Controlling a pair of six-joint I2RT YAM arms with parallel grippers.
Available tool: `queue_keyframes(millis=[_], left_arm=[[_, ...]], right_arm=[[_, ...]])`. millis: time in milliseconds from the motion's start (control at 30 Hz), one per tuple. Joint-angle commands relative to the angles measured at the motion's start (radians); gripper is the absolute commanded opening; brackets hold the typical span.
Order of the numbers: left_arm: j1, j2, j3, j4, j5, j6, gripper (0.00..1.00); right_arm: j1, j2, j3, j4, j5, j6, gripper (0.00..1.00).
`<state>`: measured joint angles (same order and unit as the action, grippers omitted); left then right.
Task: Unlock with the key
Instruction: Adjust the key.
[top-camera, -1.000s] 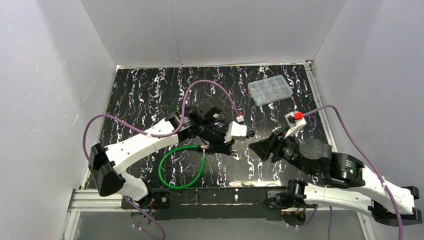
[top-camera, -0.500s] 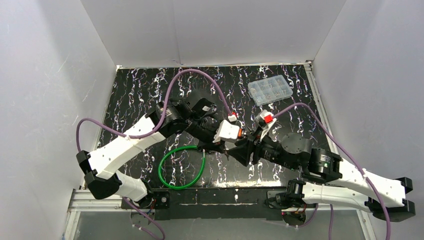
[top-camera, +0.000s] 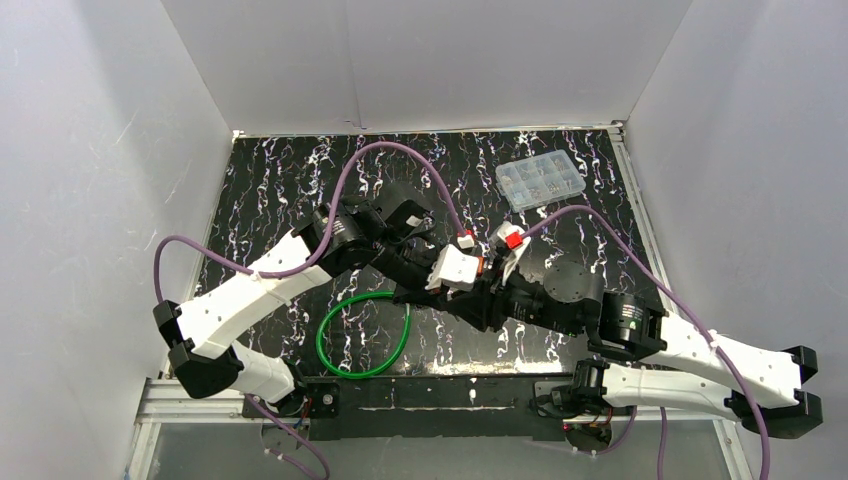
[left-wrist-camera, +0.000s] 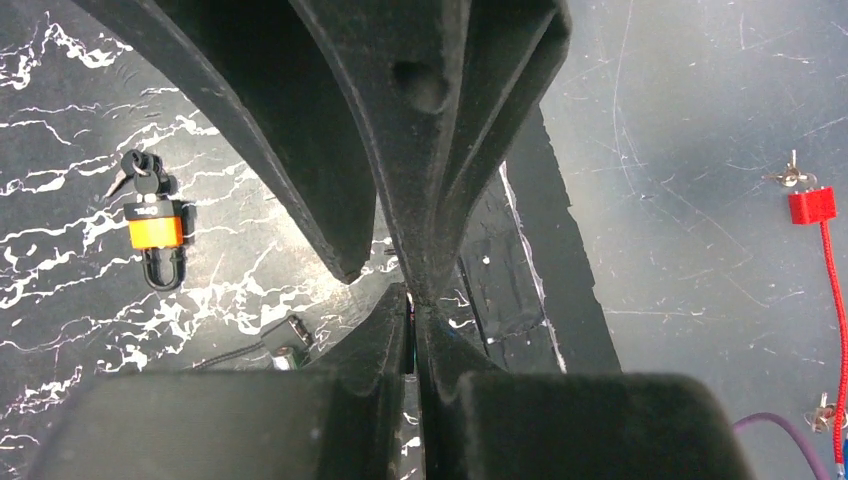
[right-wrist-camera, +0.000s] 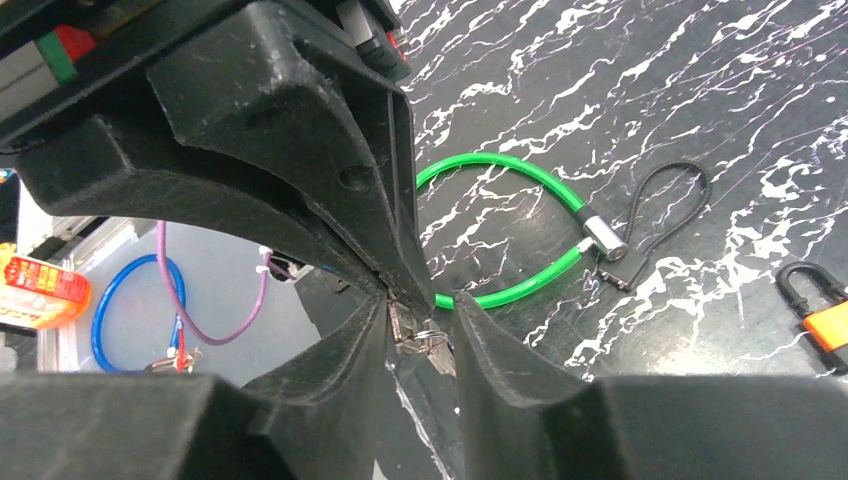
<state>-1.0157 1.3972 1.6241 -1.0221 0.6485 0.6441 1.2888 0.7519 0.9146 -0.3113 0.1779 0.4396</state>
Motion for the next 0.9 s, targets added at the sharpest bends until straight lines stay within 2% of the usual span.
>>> queue_keyframes(millis=[0, 100, 167, 200, 267, 333, 467, 700, 867], left_arm=[[-0.004, -0.028, 0.031, -0.007, 0.003, -0.003, 0.00], [-0.005, -0.025, 0.035, -0.003, -0.007, -0.006, 0.00], [-0.004, -0.023, 0.036, 0.003, -0.017, -0.016, 0.00], [-0.004, -0.021, 0.037, 0.007, -0.023, -0.019, 0.00], [-0.005, -0.014, 0.043, 0.008, -0.041, -0.021, 0.01], [-0.004, -0.002, 0.059, -0.004, -0.062, -0.021, 0.17], [-0.003, 0.013, 0.077, -0.033, -0.065, -0.020, 0.31], [-0.003, 0.010, 0.057, -0.036, -0.073, -0.020, 0.31], [-0.002, 0.005, 0.064, -0.008, -0.070, -0.020, 0.17]], right_arm=[[-0.003, 0.012, 0.047, 0.028, -0.016, -0.008, 0.31], [-0.003, 0.004, 0.037, 0.020, -0.008, 0.003, 0.21], [-0.003, -0.005, 0.034, 0.017, 0.001, 0.005, 0.04], [-0.003, -0.010, 0.034, 0.013, 0.007, 0.007, 0.01], [-0.003, -0.022, 0.033, 0.011, 0.013, 0.011, 0.01], [-0.003, -0.037, 0.032, 0.011, 0.022, 0.015, 0.01], [-0.003, -0.066, 0.027, 0.016, 0.037, 0.017, 0.01], [-0.003, -0.084, 0.025, 0.018, 0.038, 0.021, 0.01], [-0.004, -0.072, 0.027, 0.017, 0.012, 0.024, 0.01]])
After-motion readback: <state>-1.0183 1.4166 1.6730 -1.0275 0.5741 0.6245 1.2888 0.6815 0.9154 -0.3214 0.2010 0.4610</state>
